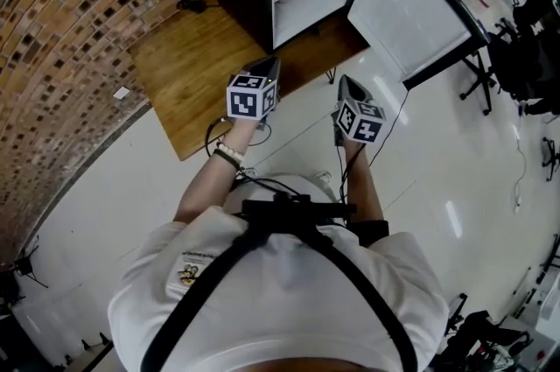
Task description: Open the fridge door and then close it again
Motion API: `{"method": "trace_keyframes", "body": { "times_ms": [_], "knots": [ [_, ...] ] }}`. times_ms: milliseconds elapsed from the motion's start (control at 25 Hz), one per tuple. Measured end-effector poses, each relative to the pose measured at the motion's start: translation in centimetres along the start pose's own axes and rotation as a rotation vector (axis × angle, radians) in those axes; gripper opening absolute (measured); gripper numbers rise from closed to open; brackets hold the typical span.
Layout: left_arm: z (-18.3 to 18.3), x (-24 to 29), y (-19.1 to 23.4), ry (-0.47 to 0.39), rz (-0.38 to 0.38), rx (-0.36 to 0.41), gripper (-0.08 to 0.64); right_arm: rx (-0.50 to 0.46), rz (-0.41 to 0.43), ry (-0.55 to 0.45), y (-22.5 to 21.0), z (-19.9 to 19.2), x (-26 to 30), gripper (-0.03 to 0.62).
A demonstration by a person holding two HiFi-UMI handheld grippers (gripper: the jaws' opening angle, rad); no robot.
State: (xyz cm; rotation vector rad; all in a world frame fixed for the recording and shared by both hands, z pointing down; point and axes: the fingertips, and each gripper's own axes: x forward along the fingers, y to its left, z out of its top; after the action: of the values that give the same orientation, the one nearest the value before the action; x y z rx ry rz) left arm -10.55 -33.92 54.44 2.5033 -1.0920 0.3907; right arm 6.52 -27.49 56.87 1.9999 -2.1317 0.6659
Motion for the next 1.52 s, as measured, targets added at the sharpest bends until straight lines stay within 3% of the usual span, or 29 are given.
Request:
{"method": "trace_keyframes", "body": {
  "times_ms": [120,280,600,1520],
  "knots": [
    [-1.3,-1.1,0.0,-0.001,-0.025,-0.011,0.0,0.002,0.083,-0.037,4.3,1.7,-0.7,0.001],
    [-2.8,-2.9,0.8,0.006,-0.031,-0.033,0.0,-0.036,0.129,-0.041,8.4,1.9,-1.6,0.001],
    [-2.5,-4.6,2.4,0.001,-0.052,-0.028,0.0,-0.049,0.136,-0.025,11.0,0.8,-1.6,0.001],
    [-2.1,-3.2,1.0,-0.001,-0.094,-0.023,0.0,-0.027,0.118,-0.034,8.9,0.9,-1.4,0.002]
  ]
}}
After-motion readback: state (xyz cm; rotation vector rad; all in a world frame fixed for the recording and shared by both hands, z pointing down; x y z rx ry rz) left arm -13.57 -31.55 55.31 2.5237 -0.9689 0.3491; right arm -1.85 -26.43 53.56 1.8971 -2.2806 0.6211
